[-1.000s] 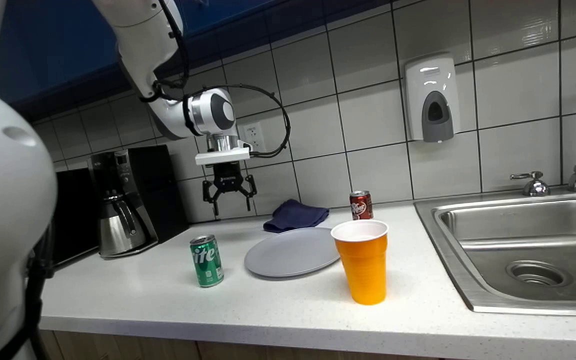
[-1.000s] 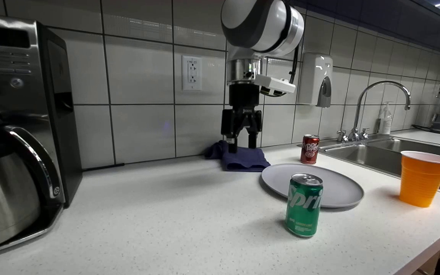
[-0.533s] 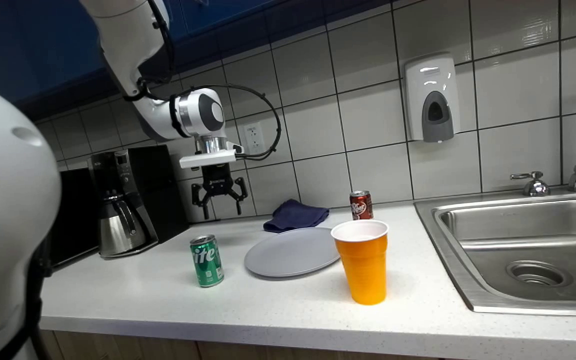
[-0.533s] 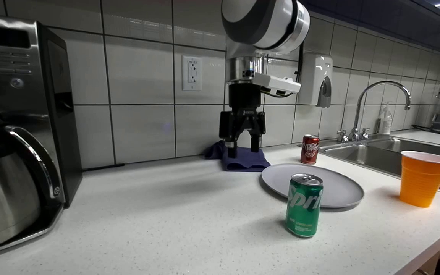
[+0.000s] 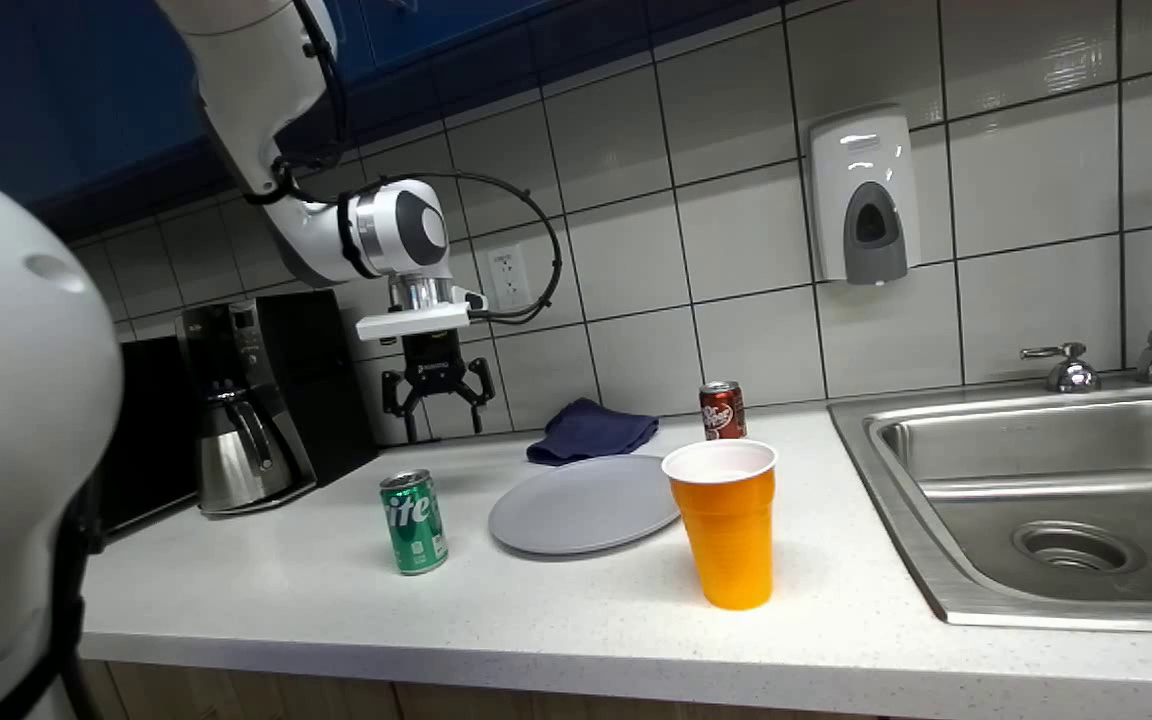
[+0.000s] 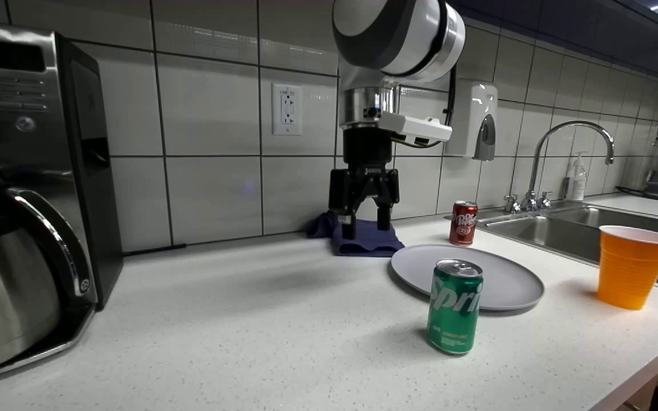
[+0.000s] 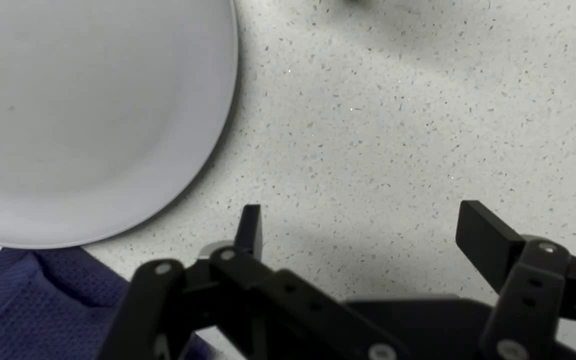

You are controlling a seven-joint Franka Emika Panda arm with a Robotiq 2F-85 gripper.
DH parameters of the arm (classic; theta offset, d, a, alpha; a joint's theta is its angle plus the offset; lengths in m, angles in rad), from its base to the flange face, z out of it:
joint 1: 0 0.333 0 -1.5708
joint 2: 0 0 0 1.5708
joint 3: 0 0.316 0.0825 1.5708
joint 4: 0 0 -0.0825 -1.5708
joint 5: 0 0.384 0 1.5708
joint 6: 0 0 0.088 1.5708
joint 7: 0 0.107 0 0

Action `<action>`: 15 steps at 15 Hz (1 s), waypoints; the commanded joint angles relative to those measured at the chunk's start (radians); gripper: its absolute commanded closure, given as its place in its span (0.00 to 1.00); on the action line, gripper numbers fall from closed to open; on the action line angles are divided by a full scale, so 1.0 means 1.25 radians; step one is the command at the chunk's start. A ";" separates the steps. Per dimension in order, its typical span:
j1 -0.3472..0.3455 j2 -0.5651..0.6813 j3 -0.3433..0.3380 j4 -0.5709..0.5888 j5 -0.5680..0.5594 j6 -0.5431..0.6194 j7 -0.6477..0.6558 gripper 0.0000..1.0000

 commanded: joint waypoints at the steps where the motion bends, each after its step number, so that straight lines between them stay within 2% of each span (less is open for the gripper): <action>1: -0.002 0.001 0.003 0.002 -0.001 -0.002 0.001 0.00; 9: -0.002 0.001 0.003 0.002 -0.001 -0.002 0.001 0.00; 15: 0.004 -0.012 -0.014 -0.023 -0.043 0.021 0.024 0.00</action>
